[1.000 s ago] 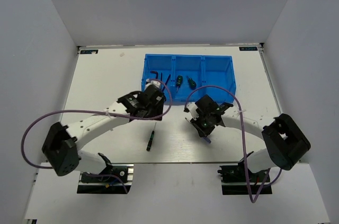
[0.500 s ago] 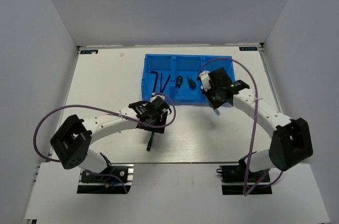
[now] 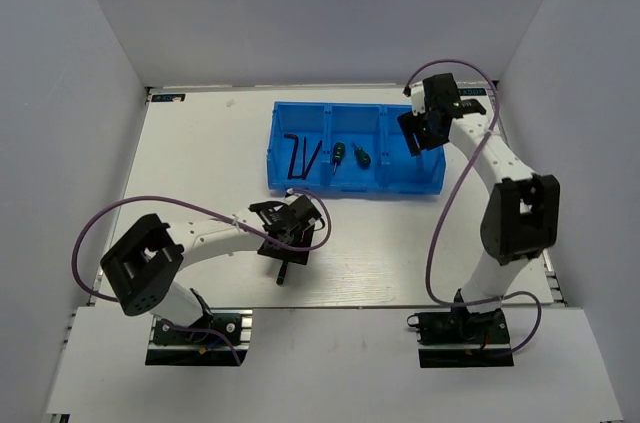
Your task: Sort the tools into containers
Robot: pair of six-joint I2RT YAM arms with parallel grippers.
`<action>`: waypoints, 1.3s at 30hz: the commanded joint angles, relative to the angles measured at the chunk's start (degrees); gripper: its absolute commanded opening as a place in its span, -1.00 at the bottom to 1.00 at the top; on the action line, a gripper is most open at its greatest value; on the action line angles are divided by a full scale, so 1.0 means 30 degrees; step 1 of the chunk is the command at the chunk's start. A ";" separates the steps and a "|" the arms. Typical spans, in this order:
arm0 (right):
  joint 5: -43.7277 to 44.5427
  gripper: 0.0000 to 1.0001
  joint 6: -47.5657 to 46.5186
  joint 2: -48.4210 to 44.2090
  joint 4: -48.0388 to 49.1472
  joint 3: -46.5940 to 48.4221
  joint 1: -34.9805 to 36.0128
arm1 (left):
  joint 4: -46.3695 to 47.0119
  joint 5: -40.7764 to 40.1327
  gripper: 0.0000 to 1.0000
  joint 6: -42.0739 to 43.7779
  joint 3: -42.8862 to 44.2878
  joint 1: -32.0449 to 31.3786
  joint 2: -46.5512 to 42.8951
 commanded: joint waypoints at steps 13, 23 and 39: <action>-0.6047 0.49 0.1693 -0.2517 -0.0790 0.0771 -0.1297 | 0.1458 0.0395 -0.49 -0.0779 -0.1429 -0.0279 0.1178; -0.4971 0.08 0.1167 -0.5651 -0.0935 -0.3270 -0.2322 | 0.2800 0.3965 -1.00 0.3816 0.6330 -0.1043 0.0826; -0.4202 -1.00 0.3773 -0.9254 0.0117 -0.6790 -0.5867 | 0.6060 0.2285 -1.00 0.4436 2.3926 -0.0252 1.3303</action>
